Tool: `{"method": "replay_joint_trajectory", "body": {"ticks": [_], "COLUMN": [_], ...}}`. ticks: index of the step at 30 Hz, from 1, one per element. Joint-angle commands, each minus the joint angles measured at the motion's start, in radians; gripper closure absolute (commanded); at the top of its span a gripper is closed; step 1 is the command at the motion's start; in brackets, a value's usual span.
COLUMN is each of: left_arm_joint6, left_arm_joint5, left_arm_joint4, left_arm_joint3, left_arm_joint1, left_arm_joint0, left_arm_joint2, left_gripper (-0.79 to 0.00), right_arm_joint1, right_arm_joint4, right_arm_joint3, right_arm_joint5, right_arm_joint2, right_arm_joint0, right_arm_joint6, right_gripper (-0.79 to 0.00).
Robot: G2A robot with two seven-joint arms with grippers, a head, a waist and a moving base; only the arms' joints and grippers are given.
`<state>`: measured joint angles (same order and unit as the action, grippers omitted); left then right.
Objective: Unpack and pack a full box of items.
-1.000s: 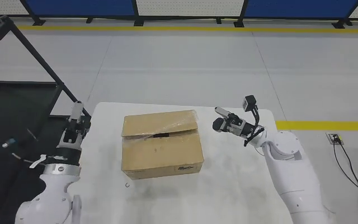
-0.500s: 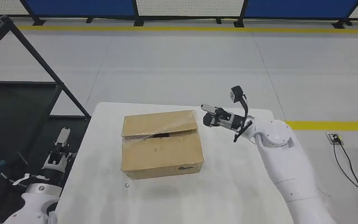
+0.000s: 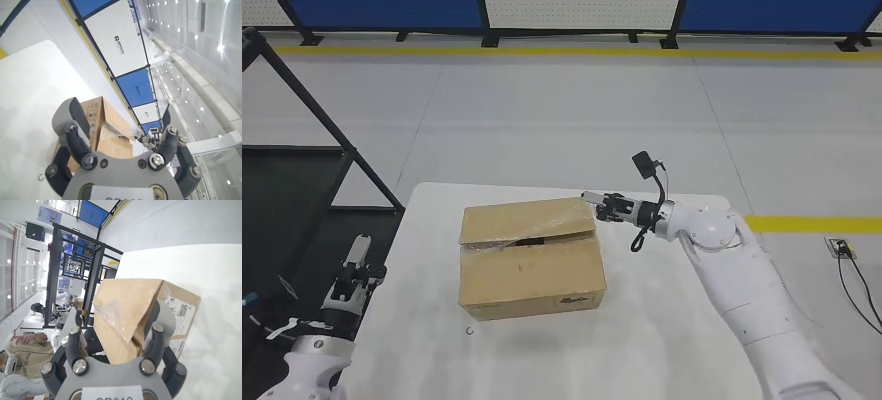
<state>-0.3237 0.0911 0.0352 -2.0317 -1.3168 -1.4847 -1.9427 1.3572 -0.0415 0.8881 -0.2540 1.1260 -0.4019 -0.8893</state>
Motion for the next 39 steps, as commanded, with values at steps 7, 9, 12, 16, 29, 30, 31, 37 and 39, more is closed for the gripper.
{"method": "replay_joint_trajectory", "body": {"ticks": [7,9,12,16,29,30,31,37,39], "left_arm_joint6": [-0.002,-0.001,0.003,0.007,0.007,0.009,0.013,0.056,0.063], "left_arm_joint5": [-0.002,-0.003,-0.006,-0.008,-0.008,-0.007,-0.011,0.004,0.015], "left_arm_joint4": [-0.014,-0.017,-0.022,-0.024,-0.005,-0.001,0.002,-0.031,-0.027], "left_arm_joint3": [0.006,0.007,0.01,0.015,0.028,0.027,0.026,0.062,0.089], "left_arm_joint1": [0.005,0.006,0.008,0.01,0.017,0.017,0.018,0.014,0.014], "left_arm_joint0": [-0.002,-0.003,-0.007,-0.012,0.003,0.008,0.016,0.105,0.145], "left_arm_joint2": [-0.004,-0.005,-0.007,-0.003,0.046,0.055,0.065,0.148,0.177], "left_gripper": [-0.785,-0.785,-0.785,-0.785,-0.785,-0.785,-0.785,-0.785,-0.785], "right_arm_joint1": [-0.001,-0.002,-0.004,-0.011,-0.044,-0.046,-0.048,-0.051,-0.051], "right_arm_joint4": [-0.024,-0.026,-0.024,-0.017,0.006,0.003,0.003,0.017,0.028], "right_arm_joint3": [0.011,0.017,0.033,0.075,0.252,0.262,0.271,0.31,0.317], "right_arm_joint5": [0.002,0.004,0.005,0.009,0.024,0.027,0.03,0.026,0.016], "right_arm_joint2": [-0.016,-0.017,-0.014,-0.004,0.056,0.058,0.06,0.065,0.065], "right_arm_joint0": [0.001,-0.001,-0.009,-0.032,-0.155,-0.163,-0.17,-0.206,-0.214], "right_arm_joint6": [0.009,0.011,0.009,-0.003,-0.054,-0.051,-0.048,0.009,0.022], "right_gripper": [-0.145,-0.012,0.0,0.0,0.0,0.0,0.0,0.0,0.0]}}
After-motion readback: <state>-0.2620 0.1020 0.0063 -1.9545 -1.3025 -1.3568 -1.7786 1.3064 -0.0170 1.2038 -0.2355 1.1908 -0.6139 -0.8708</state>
